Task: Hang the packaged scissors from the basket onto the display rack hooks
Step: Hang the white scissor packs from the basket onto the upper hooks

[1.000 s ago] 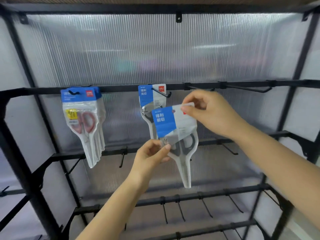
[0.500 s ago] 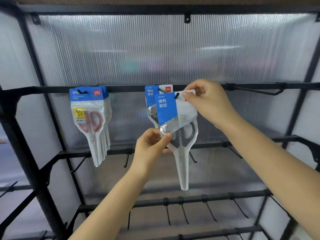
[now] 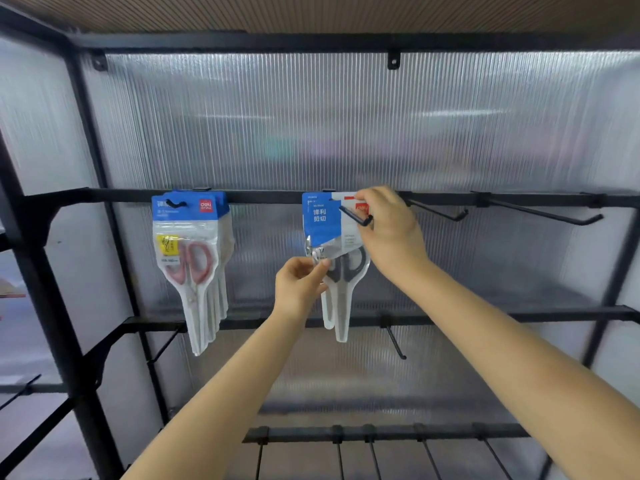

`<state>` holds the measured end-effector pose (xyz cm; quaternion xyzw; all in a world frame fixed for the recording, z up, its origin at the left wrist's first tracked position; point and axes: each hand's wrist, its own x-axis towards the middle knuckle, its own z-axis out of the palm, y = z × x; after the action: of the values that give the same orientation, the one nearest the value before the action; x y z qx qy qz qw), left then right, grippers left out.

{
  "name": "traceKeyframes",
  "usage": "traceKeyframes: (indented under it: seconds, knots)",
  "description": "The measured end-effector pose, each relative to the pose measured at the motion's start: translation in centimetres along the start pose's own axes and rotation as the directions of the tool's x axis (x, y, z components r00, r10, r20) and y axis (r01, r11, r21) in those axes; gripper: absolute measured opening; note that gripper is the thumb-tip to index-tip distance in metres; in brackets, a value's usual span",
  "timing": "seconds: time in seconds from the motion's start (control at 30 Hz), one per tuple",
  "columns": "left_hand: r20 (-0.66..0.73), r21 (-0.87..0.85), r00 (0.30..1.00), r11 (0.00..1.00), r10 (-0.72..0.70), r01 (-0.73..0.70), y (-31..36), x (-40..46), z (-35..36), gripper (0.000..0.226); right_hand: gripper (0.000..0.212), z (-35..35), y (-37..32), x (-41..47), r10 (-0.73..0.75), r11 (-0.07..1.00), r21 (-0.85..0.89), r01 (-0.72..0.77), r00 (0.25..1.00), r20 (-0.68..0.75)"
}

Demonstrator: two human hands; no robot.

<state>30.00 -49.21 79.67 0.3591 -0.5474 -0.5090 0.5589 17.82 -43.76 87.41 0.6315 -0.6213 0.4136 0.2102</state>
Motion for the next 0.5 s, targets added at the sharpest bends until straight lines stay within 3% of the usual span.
traceKeyframes:
  seconds: [0.17, 0.4, 0.5]
  knots:
    - [-0.099, 0.068, 0.995, 0.997, -0.017, 0.024, -0.6, 2.9, 0.4, 0.013, 0.050, 1.3, 0.8, 0.8, -0.036, 0.984, -0.162, 0.071, 0.977, 0.209]
    - [-0.164, 0.130, 0.984, 0.988, -0.063, 0.085, -1.3, 4.5, 0.3, 0.021, 0.062, 2.7, 1.6, 1.3, -0.058, 0.951, -0.274, 0.146, 0.951, 0.305]
    - [-0.181, 0.289, 0.983, 0.954, -0.027, 0.080, -0.9, 4.3, 0.2, 0.026, 0.065, 2.4, 1.1, 1.0, -0.041, 0.957, -0.262, 0.127, 0.950, 0.309]
